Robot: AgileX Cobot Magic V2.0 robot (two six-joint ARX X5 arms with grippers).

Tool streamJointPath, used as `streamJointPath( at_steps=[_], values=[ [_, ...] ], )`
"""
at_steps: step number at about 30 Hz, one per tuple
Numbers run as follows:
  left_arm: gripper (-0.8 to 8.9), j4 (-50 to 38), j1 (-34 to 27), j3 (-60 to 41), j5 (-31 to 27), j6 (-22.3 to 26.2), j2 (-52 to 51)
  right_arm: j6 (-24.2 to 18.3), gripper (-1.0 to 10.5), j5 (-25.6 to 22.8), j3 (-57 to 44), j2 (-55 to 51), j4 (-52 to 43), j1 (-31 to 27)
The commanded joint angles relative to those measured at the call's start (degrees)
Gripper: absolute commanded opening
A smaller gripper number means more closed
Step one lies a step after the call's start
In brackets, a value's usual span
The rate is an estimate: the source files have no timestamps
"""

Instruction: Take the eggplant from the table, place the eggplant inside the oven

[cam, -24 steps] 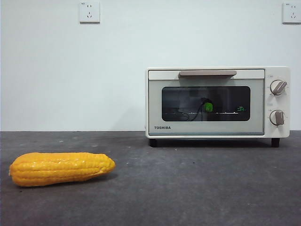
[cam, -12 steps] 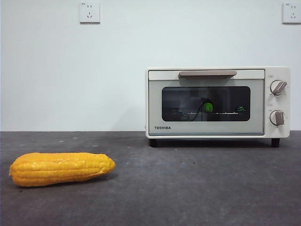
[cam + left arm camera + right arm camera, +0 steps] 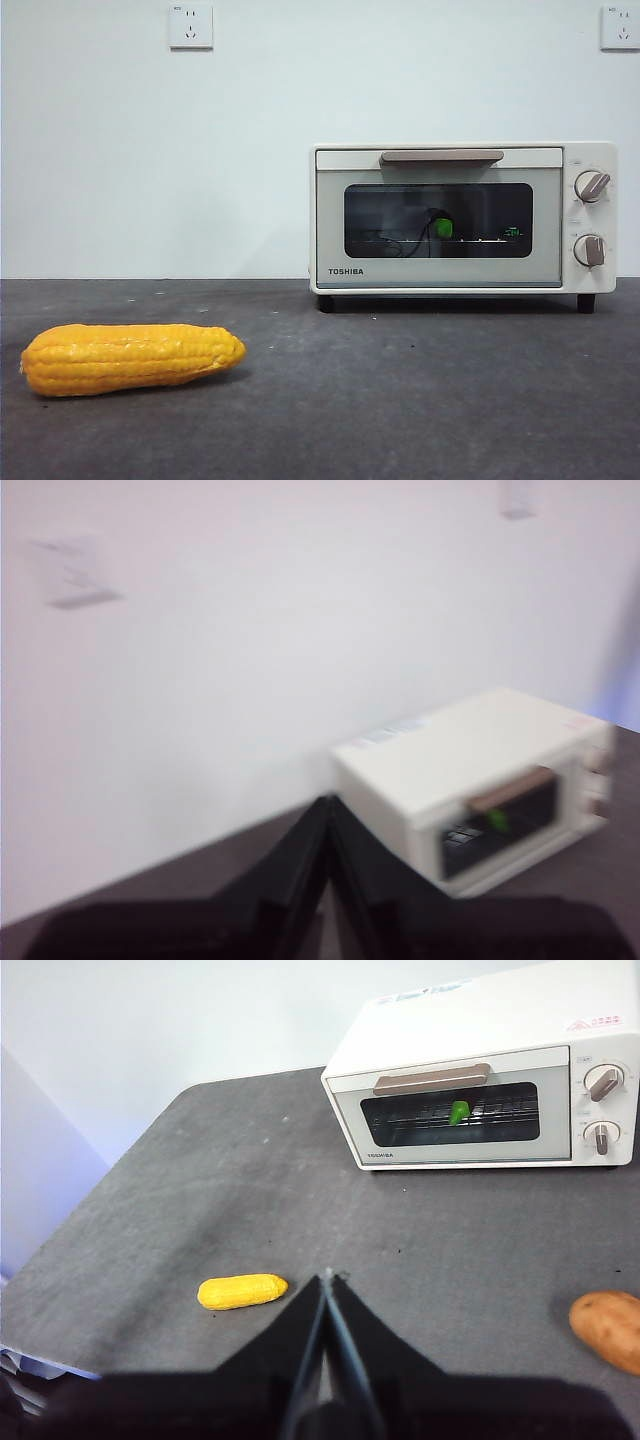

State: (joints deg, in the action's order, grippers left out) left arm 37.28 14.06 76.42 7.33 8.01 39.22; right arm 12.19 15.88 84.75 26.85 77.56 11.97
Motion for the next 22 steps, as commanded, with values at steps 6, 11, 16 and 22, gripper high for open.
streamJointPath(
  at_steps=[6, 11, 16, 22],
  values=[
    [-0.04, -4.8, -8.2, -15.9, 0.1, 4.6, -14.9, -0.4, 0.0, -0.1, 0.2, -0.4, 1.2, 0.0],
    [-0.04, -14.5, -10.6, -34.4, 0.1, 3.4, -24.9, -0.4, 0.0, -0.1, 0.2, -0.4, 1.2, 0.0],
    [-0.04, -21.8, -12.6, -50.7, 0.1, -1.6, -31.6, -0.4, 0.0, -0.1, 0.2, -0.4, 1.2, 0.0],
    [-0.04, -23.2, -13.5, -63.1, -3.3, -6.5, -36.7, -0.4, 0.0, -0.1, 0.2, -0.4, 1.2, 0.0]
  ],
)
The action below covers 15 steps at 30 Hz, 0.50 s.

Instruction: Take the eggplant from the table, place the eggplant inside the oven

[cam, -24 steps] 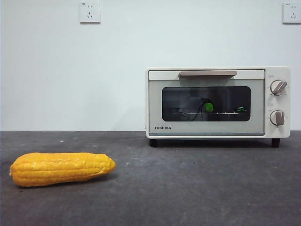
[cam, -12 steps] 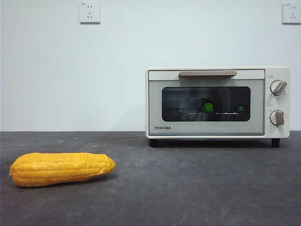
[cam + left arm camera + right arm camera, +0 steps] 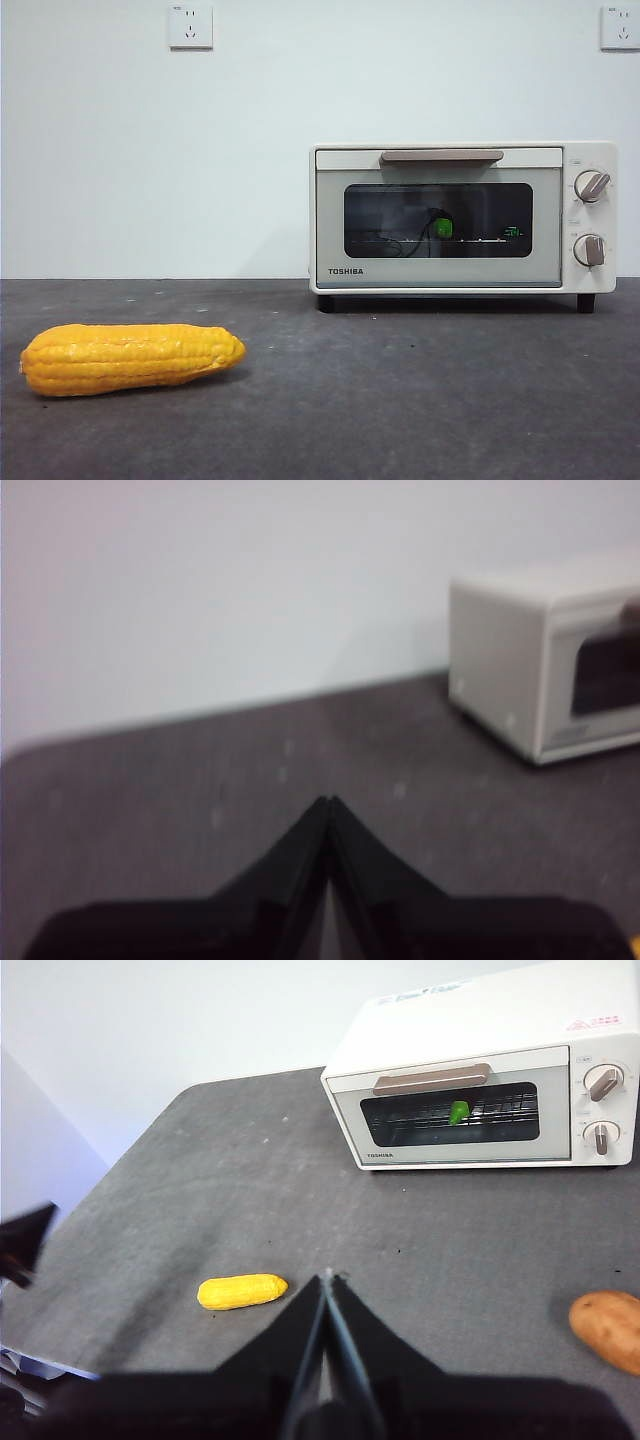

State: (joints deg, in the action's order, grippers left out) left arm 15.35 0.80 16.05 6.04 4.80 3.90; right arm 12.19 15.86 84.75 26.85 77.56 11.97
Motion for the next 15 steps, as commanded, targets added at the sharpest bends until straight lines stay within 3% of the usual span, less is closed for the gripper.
streamJointPath(
  at_steps=[1, 7, 15],
  values=[
    [-0.04, -1.3, -0.2, -4.3, -3.6, -4.2, -2.0, -0.4, 0.0, -0.1, 0.2, -0.4, 1.2, 0.0],
    [-0.04, -1.3, -0.2, -10.3, -10.6, -9.1, -3.7, -0.4, 0.0, -0.5, 0.2, -0.4, 1.2, 0.0],
    [-0.04, -0.7, -0.1, -13.6, -10.6, -10.7, -3.7, -0.4, 0.0, -0.5, 0.2, -0.4, 1.2, 0.0]
  ],
)
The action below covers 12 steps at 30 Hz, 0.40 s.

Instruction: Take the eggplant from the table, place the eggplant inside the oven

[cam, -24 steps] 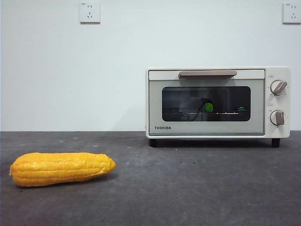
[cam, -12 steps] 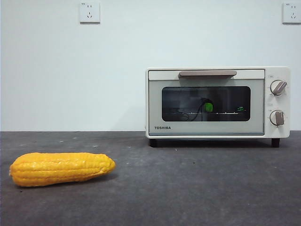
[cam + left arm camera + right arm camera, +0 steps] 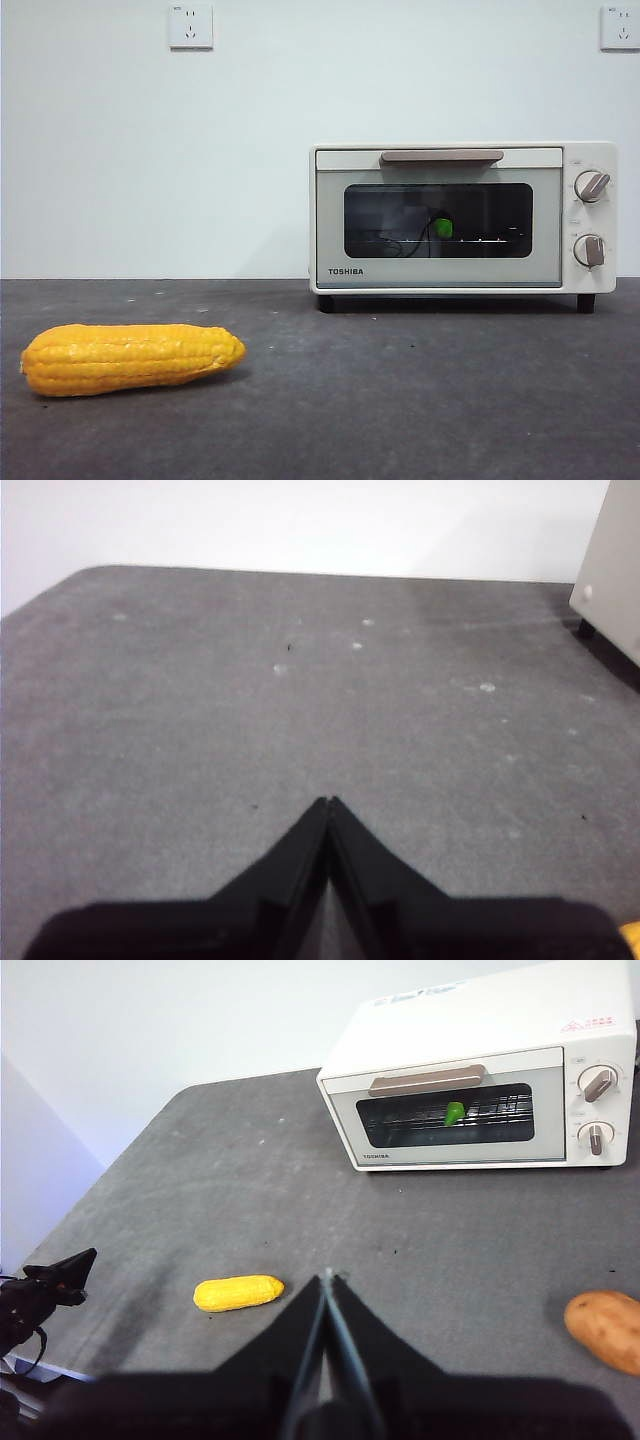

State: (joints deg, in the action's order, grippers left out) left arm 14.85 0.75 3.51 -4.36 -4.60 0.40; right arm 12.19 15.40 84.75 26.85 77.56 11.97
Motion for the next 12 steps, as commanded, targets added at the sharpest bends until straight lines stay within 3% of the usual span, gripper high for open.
streamJointPath(
  at_steps=[1, 12],
  values=[
    [-0.04, 0.0, 0.0, -1.3, -0.1, -1.3, -0.2, -0.4, 0.0, -0.1, 0.2, -0.4, 1.2, 0.0],
    [-0.04, -0.1, 0.6, -1.2, 0.3, -1.4, 0.1, -0.4, 0.0, -0.1, 0.2, -0.4, 1.2, 0.0]
  ],
)
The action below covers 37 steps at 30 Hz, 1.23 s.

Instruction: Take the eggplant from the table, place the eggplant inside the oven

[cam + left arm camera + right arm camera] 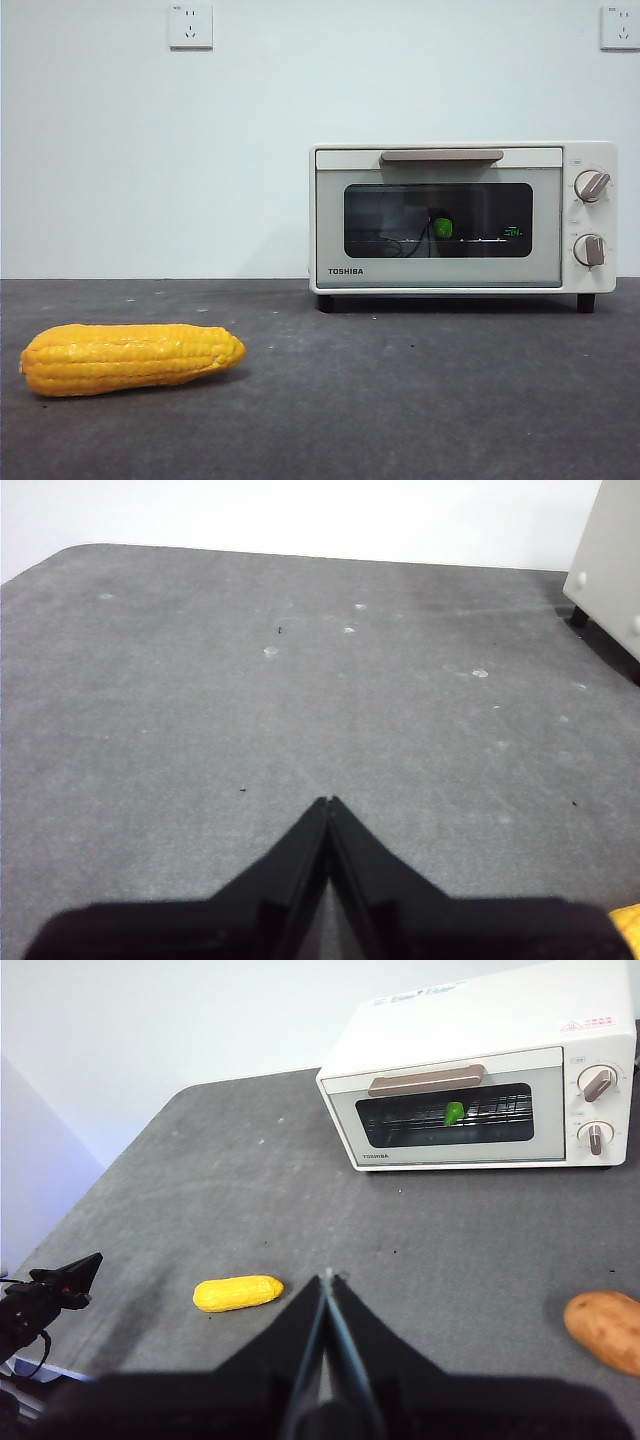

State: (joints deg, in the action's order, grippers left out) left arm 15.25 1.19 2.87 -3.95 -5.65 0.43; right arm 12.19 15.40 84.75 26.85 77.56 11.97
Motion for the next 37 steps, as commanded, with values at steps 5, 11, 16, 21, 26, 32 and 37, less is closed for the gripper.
streamJointPath(
  at_steps=[5, 11, 16, 21, 26, 32, 37],
  values=[
    [-0.04, -0.5, 0.1, -0.6, -0.1, -0.3, 0.4, -0.4, 0.0, -0.1, 0.2, -0.4, 1.2, 0.0],
    [-0.04, -0.5, 0.1, -0.6, -0.1, -0.3, 0.4, -0.4, 0.0, -0.1, 0.2, -0.4, 1.2, 0.0],
    [-0.04, -0.5, 0.1, -0.6, -0.2, -0.3, 0.4, -0.4, 0.0, -0.1, 0.2, -0.4, 1.2, 0.0],
    [-0.04, -0.5, 0.1, -0.6, -0.1, -0.3, 0.4, -0.8, 0.0, -0.2, 0.2, -0.4, 1.2, 0.0],
    [-0.04, -0.5, 0.1, -0.6, -0.2, -0.3, 0.4, -6.7, 0.0, -5.4, 0.2, -0.4, 1.2, 0.0],
    [-0.04, -0.5, 0.1, -0.6, -0.1, -0.3, 0.4, -13.0, 0.0, -11.6, -0.1, -1.8, 0.9, -2.9],
    [-0.04, -0.5, 0.1, -0.6, -0.1, -0.3, 0.5, -14.2, 0.0, -11.8, -5.4, -7.9, -8.7, -6.6]
  ],
)
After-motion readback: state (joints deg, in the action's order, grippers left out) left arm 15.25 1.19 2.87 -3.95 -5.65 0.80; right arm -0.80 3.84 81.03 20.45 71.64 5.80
